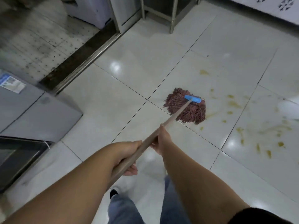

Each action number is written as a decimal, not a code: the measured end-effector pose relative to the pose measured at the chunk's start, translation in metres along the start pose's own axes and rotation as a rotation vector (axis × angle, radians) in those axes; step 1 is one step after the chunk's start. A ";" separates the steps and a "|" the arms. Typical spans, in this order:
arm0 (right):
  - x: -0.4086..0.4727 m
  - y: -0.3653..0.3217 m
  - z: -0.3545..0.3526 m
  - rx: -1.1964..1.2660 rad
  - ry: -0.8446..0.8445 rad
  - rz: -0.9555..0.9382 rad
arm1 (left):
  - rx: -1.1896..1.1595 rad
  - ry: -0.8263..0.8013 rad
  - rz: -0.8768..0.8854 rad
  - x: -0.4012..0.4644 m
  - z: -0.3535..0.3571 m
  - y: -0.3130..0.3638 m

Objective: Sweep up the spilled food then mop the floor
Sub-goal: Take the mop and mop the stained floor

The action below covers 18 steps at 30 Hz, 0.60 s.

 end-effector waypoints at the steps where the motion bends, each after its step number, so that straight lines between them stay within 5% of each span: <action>1: 0.007 -0.006 -0.010 0.011 0.023 0.022 | -0.045 -0.046 -0.017 0.004 0.012 -0.001; 7: 0.038 -0.013 -0.031 0.287 0.086 0.099 | -0.113 0.097 0.060 0.017 0.033 -0.023; 18: -0.012 -0.019 -0.011 0.105 0.094 0.007 | -0.199 0.056 0.128 -0.010 0.052 -0.057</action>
Point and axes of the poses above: each hand's wrist, its own x-axis towards the middle knuckle, its own z-axis out of the palm, y = z × x, the point moved 4 cm from there along x, towards the middle knuckle, and after that the axes turned 11 degrees about -y, right-handed, at the moved point
